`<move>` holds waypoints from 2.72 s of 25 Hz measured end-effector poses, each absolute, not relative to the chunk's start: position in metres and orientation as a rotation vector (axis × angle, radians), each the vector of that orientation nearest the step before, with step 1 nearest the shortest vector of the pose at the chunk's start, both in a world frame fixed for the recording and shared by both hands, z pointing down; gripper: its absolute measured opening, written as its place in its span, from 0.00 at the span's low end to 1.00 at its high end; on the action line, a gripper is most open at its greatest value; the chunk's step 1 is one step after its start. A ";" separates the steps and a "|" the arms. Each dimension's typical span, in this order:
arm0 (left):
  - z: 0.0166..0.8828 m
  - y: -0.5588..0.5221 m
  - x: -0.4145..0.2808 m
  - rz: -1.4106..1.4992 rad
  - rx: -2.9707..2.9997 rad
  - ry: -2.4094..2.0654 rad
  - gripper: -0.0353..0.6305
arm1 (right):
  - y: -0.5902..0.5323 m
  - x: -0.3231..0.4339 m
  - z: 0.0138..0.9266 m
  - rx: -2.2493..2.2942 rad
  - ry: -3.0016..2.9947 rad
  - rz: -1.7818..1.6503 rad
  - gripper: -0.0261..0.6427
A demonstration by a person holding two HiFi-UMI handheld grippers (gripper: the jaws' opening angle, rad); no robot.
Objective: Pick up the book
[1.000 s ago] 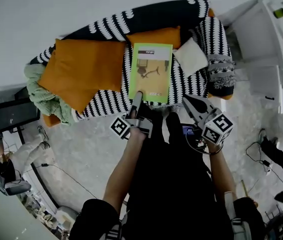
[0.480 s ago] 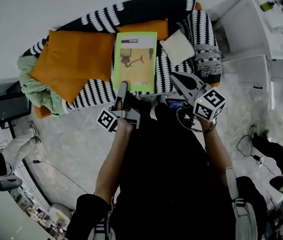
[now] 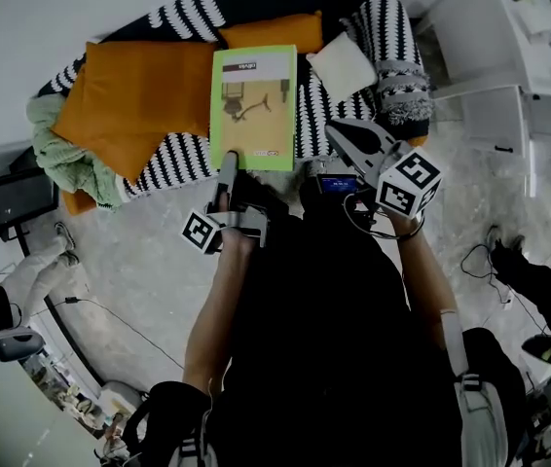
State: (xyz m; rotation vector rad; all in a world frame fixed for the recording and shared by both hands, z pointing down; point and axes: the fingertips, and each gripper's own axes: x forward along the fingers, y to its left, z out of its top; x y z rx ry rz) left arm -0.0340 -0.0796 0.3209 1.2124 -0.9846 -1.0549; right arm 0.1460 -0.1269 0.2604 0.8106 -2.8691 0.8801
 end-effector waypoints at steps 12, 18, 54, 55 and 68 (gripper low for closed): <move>0.309 -0.036 -0.059 -1.052 1.246 -0.956 0.29 | -0.083 0.124 0.250 0.870 -2.862 0.862 0.06; 0.305 0.022 -0.107 -1.076 1.243 -0.955 0.29 | -0.028 0.077 0.244 0.873 -2.855 0.835 0.06; 0.305 0.202 -0.186 -0.986 1.270 -0.812 0.29 | 0.174 -0.025 0.234 1.016 -2.775 0.785 0.06; 0.306 0.203 -0.186 -0.989 1.263 -0.820 0.29 | 0.174 -0.025 0.234 1.010 -2.778 0.791 0.06; 0.293 0.229 -0.109 -1.003 1.287 -0.857 0.29 | 0.201 0.060 0.222 0.997 -2.807 0.833 0.06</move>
